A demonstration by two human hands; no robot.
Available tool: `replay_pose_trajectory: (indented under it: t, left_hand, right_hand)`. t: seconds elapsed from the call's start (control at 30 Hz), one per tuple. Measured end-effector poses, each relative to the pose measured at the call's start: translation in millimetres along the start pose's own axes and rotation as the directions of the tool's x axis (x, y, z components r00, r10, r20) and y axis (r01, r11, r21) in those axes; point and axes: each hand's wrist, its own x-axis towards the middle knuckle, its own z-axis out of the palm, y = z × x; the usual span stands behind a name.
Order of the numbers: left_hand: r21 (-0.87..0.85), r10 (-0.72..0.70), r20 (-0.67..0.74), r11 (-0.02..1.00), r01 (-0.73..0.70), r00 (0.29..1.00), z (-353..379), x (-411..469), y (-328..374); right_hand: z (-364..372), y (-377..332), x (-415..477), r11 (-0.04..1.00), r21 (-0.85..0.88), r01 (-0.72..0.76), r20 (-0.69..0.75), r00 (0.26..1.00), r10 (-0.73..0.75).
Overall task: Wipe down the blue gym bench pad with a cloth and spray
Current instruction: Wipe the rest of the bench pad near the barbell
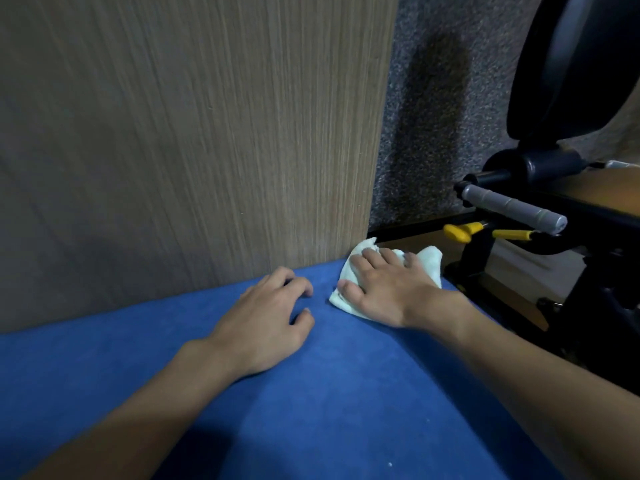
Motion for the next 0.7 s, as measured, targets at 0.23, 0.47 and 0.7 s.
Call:
replay_pose_trajectory:
  t: [0.23,0.47,0.7]
  left_hand:
    - [0.275,-0.189,0.048,0.947,0.169,0.981,-25.3,-34.8,-50.2]
    - [0.186,-0.228,-0.048,0.955,0.233,0.973,-23.1,-46.4,-59.5]
    - [0.139,-0.193,-0.098,0.969,0.206,0.976,-17.5,-50.1,-65.3]
  right_hand:
    - [-4.0,-30.2,16.5,0.996,0.084,0.001,0.021,1.0,-0.003]
    - [0.3,-93.5,23.0,0.993,0.07,0.097,0.024,0.995,-0.099]
    - [-6.7,-54.6,17.0,0.999,0.04,0.001,0.005,1.0,-0.001]
